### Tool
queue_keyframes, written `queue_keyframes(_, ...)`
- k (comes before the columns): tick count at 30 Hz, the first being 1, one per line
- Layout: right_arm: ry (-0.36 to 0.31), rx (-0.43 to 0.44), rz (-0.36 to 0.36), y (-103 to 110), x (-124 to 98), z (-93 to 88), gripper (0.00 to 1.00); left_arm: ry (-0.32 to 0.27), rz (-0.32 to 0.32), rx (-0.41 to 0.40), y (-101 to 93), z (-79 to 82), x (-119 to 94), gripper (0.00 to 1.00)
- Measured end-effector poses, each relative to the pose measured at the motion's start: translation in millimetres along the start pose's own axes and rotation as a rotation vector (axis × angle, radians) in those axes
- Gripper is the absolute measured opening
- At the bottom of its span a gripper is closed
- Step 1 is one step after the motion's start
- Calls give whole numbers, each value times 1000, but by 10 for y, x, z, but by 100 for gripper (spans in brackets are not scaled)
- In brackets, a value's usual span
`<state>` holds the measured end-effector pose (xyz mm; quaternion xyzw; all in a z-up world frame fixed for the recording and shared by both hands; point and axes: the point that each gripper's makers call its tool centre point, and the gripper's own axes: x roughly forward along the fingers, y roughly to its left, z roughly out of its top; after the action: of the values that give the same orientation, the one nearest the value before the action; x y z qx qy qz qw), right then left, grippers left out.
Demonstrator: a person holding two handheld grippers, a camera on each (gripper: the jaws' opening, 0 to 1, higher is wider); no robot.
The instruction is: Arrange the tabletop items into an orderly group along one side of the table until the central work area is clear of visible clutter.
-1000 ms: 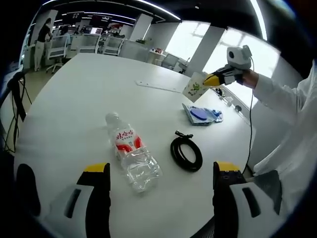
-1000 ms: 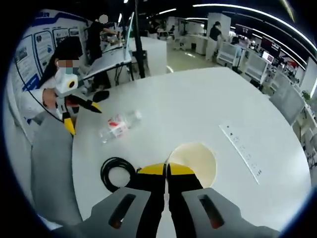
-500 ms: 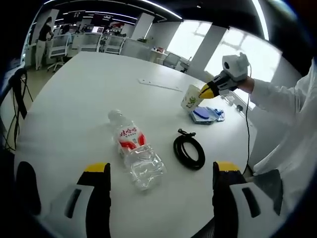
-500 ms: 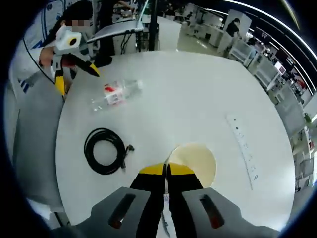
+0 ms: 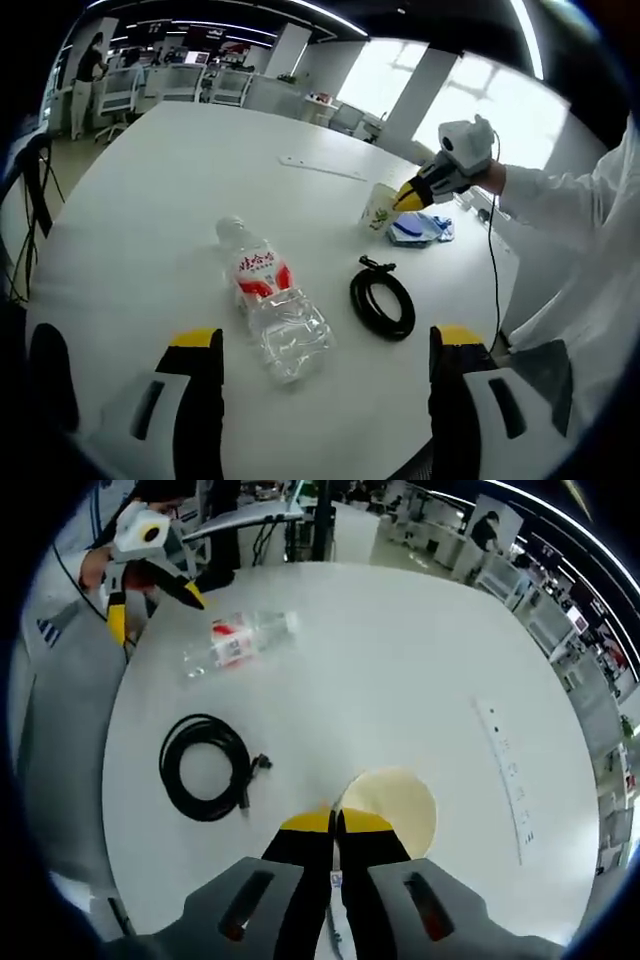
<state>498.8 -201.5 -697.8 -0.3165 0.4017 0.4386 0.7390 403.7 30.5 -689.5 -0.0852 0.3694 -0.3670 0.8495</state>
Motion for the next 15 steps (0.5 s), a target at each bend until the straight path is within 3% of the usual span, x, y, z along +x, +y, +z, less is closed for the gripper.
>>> queue_keyframes(15,10,2,14,53,38,-36,0,6,-5,4,-22,-19,13,86)
